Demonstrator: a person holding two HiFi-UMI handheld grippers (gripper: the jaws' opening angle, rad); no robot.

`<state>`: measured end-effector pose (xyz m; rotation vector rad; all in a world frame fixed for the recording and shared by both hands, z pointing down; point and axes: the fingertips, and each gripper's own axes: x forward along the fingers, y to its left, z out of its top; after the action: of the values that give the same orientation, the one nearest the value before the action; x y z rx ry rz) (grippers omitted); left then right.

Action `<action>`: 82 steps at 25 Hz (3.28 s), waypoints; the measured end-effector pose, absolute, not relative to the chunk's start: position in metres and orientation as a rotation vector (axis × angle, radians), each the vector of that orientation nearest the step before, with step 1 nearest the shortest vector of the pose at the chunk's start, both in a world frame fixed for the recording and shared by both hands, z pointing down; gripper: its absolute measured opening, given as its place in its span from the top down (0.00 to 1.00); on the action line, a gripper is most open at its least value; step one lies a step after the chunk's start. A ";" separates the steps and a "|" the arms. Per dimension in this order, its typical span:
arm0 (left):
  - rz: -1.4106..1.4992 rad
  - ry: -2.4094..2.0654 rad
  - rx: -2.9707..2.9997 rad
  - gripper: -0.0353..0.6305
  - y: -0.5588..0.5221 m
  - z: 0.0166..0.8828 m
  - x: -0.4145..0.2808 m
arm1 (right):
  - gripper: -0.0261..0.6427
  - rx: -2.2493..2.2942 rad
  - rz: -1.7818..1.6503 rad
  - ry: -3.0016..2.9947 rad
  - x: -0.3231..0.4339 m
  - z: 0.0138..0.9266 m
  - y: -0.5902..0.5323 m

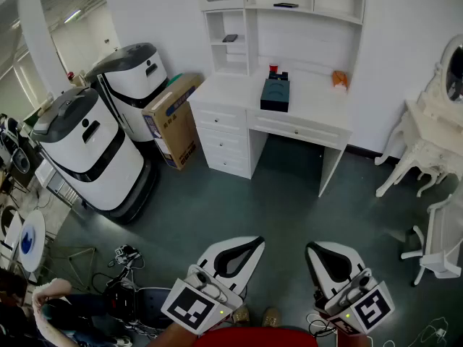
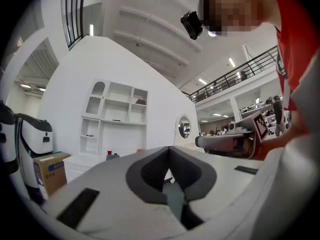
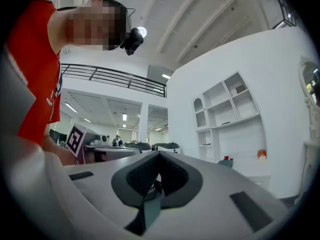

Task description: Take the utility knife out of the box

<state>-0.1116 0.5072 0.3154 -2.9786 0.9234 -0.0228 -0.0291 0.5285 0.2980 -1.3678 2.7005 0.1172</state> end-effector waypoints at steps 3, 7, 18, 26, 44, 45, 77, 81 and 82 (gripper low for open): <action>-0.026 0.921 -2.982 0.89 0.508 0.316 -0.107 | 0.97 -1.358 0.118 2.707 -0.027 0.297 0.529; -0.024 0.917 -2.976 0.89 0.507 0.315 -0.101 | 0.97 -1.352 0.112 2.709 -0.022 0.298 0.527; 0.082 0.953 -2.896 0.89 0.485 0.294 -0.089 | 0.92 -1.311 0.070 2.710 -0.001 0.296 0.515; 0.092 1.010 -2.858 0.89 0.466 0.286 -0.064 | 0.92 -1.281 0.130 2.735 0.028 0.292 0.497; 0.090 1.057 -2.862 0.89 0.318 0.298 -0.045 | 0.92 -1.288 0.097 2.758 0.051 0.298 0.347; 0.090 1.059 -2.857 0.89 0.302 0.298 -0.048 | 0.92 -1.294 0.102 2.753 0.051 0.296 0.333; 0.081 1.145 -2.815 0.89 -0.147 0.286 -0.020 | 0.92 -1.365 0.137 2.802 0.108 0.292 -0.126; 0.063 1.176 -2.787 0.89 -0.195 0.284 0.000 | 0.92 -1.330 0.145 2.852 0.128 0.292 -0.182; 0.060 1.191 -2.781 0.89 -0.207 0.284 0.003 | 0.92 -1.326 0.153 2.866 0.132 0.291 -0.196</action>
<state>0.0029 -0.2070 0.2836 -2.7813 1.1910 0.0595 0.1323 -0.1960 0.2910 -1.3257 2.8657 0.1525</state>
